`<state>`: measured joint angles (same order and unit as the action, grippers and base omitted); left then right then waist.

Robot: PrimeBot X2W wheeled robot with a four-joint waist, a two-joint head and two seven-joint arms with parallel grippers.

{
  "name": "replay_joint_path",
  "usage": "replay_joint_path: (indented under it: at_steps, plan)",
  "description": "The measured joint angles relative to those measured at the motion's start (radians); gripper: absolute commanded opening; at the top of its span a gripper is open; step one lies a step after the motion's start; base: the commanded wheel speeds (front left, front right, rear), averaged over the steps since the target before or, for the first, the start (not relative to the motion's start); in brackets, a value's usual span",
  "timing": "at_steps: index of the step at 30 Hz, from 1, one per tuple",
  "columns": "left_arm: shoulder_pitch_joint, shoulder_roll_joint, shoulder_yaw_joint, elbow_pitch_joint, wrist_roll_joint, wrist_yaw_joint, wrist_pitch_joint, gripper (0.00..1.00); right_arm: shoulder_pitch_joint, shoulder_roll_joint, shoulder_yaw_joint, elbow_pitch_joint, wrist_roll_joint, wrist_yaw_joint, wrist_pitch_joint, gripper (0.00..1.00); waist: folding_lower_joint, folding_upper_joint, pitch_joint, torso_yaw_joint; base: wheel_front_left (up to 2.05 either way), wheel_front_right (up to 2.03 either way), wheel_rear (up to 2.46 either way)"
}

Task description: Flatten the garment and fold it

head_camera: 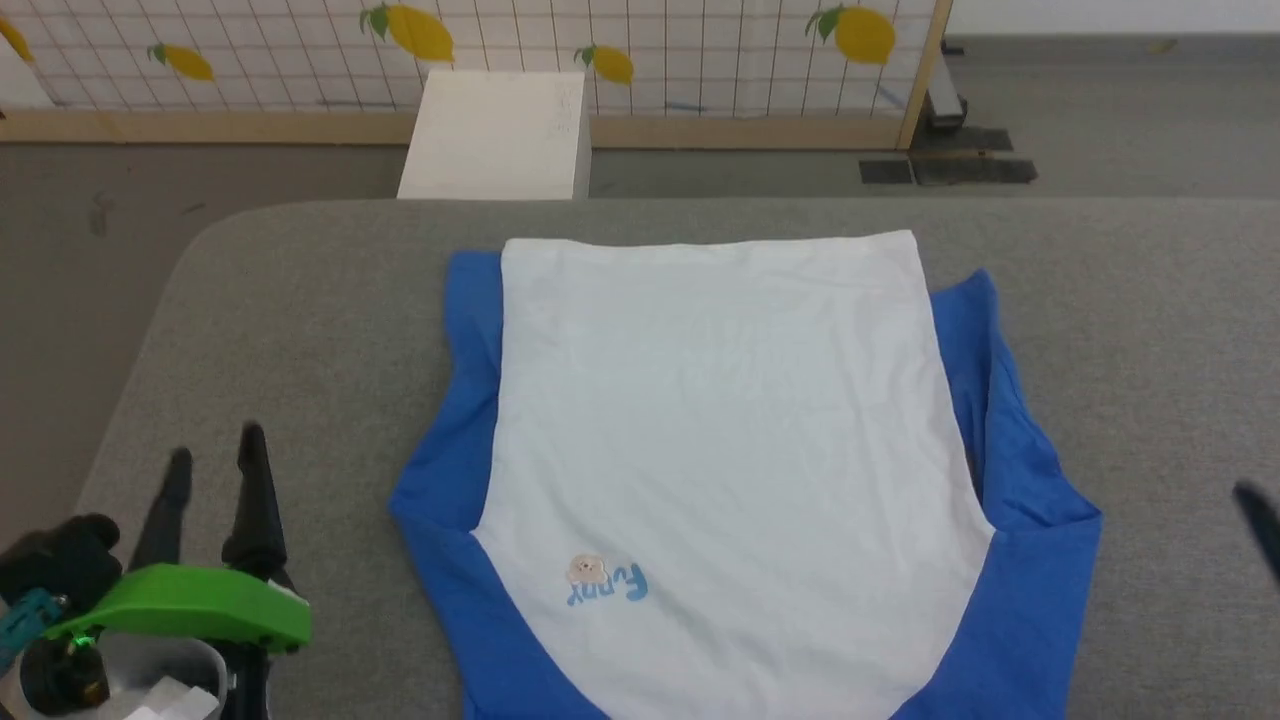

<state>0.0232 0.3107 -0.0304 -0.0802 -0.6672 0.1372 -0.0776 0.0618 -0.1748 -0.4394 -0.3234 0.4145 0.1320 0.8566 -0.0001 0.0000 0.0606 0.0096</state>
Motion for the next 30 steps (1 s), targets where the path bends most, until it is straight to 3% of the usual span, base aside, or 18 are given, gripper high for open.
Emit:
replay_joint_path:
  at_steps: [5,11,17,23,30]
  plan:
    - [-0.064,-0.014,0.003,0.018,0.083,-0.044,-0.156,1.00,-0.231,-0.006,-0.005,0.107,-0.058,0.000,-0.051,1.00,0.0001,0.0000,0.058,-0.006,0.00,0.00,0.00]
    - [-0.125,-0.021,0.045,-0.007,0.169,-0.077,-0.177,1.00,-0.498,0.000,0.045,0.330,-0.144,0.000,-0.069,1.00,0.0001,0.0000,0.151,-0.010,0.00,0.00,0.00]
    - [-0.172,-0.073,0.090,-0.048,0.218,-0.128,-0.179,1.00,-0.708,-0.016,0.117,0.509,-0.252,0.000,-0.049,1.00,0.0001,0.0000,0.260,0.000,0.00,0.00,0.00]
    - [-0.200,-0.127,0.113,-0.045,0.249,-0.176,-0.179,1.00,-0.834,-0.023,0.169,0.629,-0.324,0.000,-0.046,1.00,0.0003,0.0000,0.355,0.026,0.00,0.00,0.00]
    - [-0.212,-0.174,0.129,-0.023,0.263,-0.219,-0.179,1.00,-0.871,-0.035,0.221,0.722,-0.357,0.000,-0.039,1.00,0.0004,0.0000,0.423,0.074,0.00,0.00,0.00]
